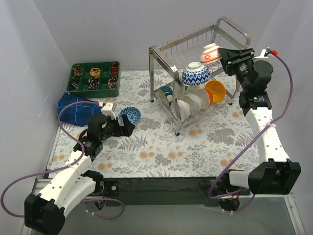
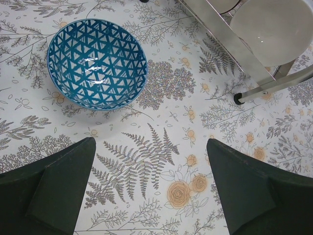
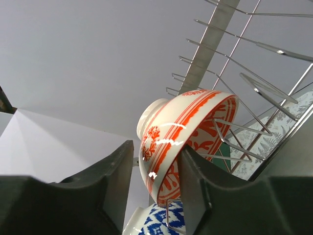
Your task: Unload the bowls from the dish rack
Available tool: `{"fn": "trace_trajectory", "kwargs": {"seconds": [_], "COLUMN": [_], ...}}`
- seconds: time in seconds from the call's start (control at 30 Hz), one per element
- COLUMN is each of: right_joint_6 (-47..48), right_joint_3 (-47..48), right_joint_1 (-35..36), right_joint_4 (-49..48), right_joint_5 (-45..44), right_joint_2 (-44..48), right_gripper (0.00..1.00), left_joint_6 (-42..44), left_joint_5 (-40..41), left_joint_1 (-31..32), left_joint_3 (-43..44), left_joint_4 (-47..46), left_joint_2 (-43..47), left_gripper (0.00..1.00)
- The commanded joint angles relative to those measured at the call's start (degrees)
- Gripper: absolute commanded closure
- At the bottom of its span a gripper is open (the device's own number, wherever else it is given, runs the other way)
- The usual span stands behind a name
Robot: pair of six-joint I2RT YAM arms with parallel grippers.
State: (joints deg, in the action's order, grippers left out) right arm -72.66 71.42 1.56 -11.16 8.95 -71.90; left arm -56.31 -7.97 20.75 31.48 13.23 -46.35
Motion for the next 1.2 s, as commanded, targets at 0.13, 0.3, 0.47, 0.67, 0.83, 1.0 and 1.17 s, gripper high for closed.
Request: {"fn": "trace_trajectory", "kwargs": {"seconds": [0.13, 0.3, 0.47, 0.67, 0.83, 1.0, 1.17], "right_joint_6": [-5.12, -6.43, -7.67, -7.40, -7.67, -8.11, -6.35], "right_joint_3": [0.39, 2.41, 3.29, 5.40, 7.68, 11.80, 15.24], "right_joint_1": [-0.16, -0.16, -0.16, -0.16, -0.16, -0.16, -0.16], "right_joint_4": [-8.70, -11.16, -17.21, -20.65, -25.91, -28.48, -28.75], "right_joint_5": [0.01, 1.07, 3.17, 3.70, 6.07, 8.10, 9.06], "right_joint_2": [-1.14, -3.16, -6.14, -8.25, -11.33, -13.70, -13.80], "right_gripper": [0.62, 0.68, 0.80, 0.92, 0.99, 0.99, 0.99], "left_joint_6": [0.50, 0.59, 0.33, 0.33, 0.42, 0.33, 0.42], "left_joint_5": [-0.12, -0.12, -0.12, -0.21, -0.30, -0.38, -0.30], "left_joint_1": [0.16, 0.16, 0.16, 0.16, 0.08, 0.16, 0.08], "left_joint_3": [-0.64, -0.64, -0.81, -0.81, -0.90, -0.99, -1.07], "left_joint_4": [-1.02, -1.11, -1.11, -1.19, -1.28, -1.28, -1.28], "left_joint_2": [0.20, 0.03, 0.12, 0.12, -0.06, 0.12, 0.21], "left_gripper": [0.02, 0.02, 0.02, 0.02, 0.02, 0.02, 0.02]}}
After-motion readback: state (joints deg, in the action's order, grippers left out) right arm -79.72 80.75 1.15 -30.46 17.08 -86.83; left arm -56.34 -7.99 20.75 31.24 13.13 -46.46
